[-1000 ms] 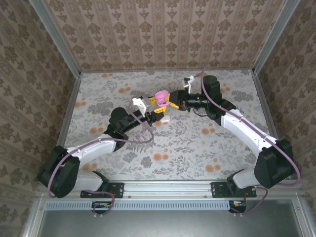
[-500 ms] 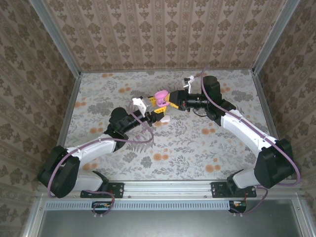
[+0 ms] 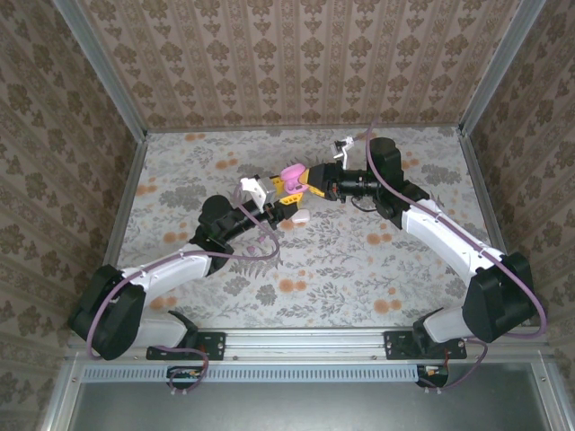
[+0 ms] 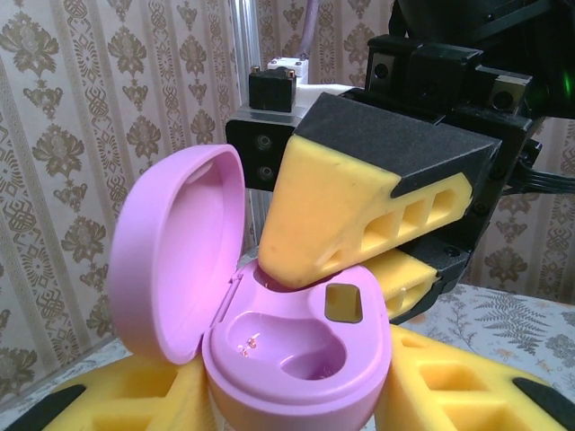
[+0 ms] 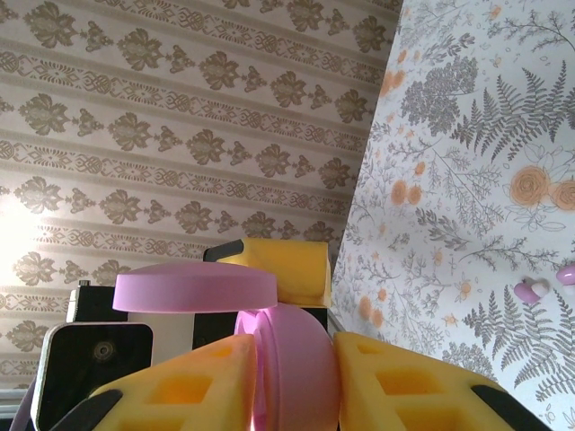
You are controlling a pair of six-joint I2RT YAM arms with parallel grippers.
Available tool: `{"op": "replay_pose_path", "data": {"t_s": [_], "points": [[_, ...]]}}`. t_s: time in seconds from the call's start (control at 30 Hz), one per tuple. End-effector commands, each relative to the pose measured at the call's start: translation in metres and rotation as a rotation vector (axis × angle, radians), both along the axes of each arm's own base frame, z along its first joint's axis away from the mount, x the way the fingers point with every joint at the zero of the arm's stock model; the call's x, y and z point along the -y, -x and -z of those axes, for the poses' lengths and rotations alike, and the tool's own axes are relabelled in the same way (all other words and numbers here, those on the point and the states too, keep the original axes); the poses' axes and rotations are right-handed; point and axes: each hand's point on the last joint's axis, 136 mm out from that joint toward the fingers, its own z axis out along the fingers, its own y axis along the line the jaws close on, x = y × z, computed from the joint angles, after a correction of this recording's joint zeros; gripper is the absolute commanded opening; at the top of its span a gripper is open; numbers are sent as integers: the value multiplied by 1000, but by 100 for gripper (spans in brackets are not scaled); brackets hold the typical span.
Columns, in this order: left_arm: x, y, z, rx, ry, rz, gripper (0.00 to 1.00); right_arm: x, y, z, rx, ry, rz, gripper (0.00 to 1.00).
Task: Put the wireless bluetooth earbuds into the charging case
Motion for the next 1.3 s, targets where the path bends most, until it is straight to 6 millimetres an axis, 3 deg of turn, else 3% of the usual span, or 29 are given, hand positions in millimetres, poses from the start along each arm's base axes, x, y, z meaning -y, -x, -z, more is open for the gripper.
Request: {"op": "replay_pose_path", "data": {"t_s": [0.0, 0.1, 0.17, 0.2, 0.43, 0.53, 0.6, 0.73, 0.87, 1.03, 1.17, 1.27], "points": [[0, 3, -18, 34, 36, 3, 41, 0, 4, -1, 5, -8, -7, 33], [-2, 3, -19, 41, 40, -10, 41, 1, 2, -1, 3, -6, 5, 39], [-4, 3, -19, 48, 32, -16, 41, 6, -3, 1, -7, 2, 31, 50], [-5, 3, -18, 49, 26, -22, 41, 13, -1, -9, 20, -3, 56, 51], [-16, 1, -16, 54, 17, -70, 41, 41, -8, -16, 66, 58, 151, 55], [-23, -3, -15, 43, 12, -100, 41, 54, -12, 2, 55, 165, 216, 57], [-30, -6, -13, 37, 7, -123, 40, 62, -13, 25, 28, 253, 240, 57], [-55, -15, -16, 13, 31, -179, 39, 60, -14, 67, -60, 358, 223, 54], [-88, -24, -14, -10, 28, -264, 39, 43, -9, 114, -130, 475, 157, 50], [-137, -30, -8, -42, -15, -409, 39, -5, 4, 158, -169, 570, 8, 46], [-175, -25, -9, -49, -9, -540, 39, -40, 9, 188, -200, 637, -81, 45], [-187, -17, -10, -44, -14, -575, 40, -64, 6, 203, -222, 660, -118, 45]]}}
